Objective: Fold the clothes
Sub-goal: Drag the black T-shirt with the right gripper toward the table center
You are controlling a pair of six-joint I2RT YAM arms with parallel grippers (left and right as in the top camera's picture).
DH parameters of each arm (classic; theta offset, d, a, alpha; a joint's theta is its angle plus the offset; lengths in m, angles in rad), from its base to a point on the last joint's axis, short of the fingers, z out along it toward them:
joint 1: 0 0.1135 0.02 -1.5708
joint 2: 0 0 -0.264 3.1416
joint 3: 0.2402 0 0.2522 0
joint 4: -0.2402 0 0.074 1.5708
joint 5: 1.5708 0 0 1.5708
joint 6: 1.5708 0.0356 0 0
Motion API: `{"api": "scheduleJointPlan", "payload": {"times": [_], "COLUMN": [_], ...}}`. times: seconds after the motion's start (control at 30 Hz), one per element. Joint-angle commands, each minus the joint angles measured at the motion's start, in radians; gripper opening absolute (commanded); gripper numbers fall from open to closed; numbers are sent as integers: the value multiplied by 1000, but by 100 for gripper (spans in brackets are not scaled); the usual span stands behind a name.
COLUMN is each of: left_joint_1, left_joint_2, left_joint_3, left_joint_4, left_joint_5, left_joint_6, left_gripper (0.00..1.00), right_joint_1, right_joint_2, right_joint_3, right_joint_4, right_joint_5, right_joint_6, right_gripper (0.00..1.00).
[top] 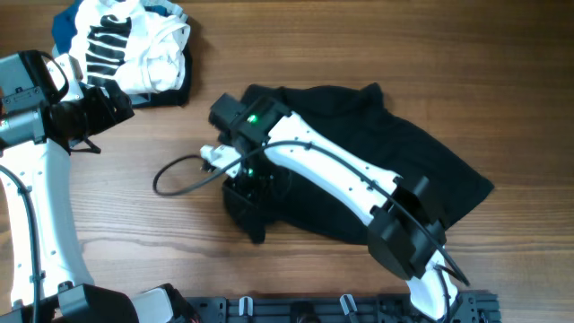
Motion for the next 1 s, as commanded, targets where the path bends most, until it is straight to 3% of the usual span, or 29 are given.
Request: {"api": "scheduleJointPlan", "payload": {"times": [0.0, 0.07, 0.23, 0.43, 0.63, 0.97], "left_joint_1": [5, 3, -58, -194, -288, -321], "left_joint_2": [-18, -18, -17, -11, 6, 61], "left_joint_3": [20, 20, 20, 19, 18, 18], "left_joint_4": [-1, 4, 8, 8, 7, -4], "left_joint_5": [-19, -10, 30, 29, 29, 29], "left_joint_6": [32, 32, 32, 36, 35, 35], "left_gripper": [100, 100, 100, 100, 100, 100], "right_joint_1": [-41, -105, -407, -652, -685, -682], "right_joint_2": [-138, -185, -238, -169, -21, 129], "right_joint_3": [18, 18, 17, -20, -22, -22], "right_joint_4": [18, 30, 108, 216, 299, 359], "right_joint_5": [-35, -2, 270, 286, 297, 372], "right_joint_6": [-4, 34, 274, 347, 384, 535], "right_gripper": [53, 64, 72, 71, 71, 69]}}
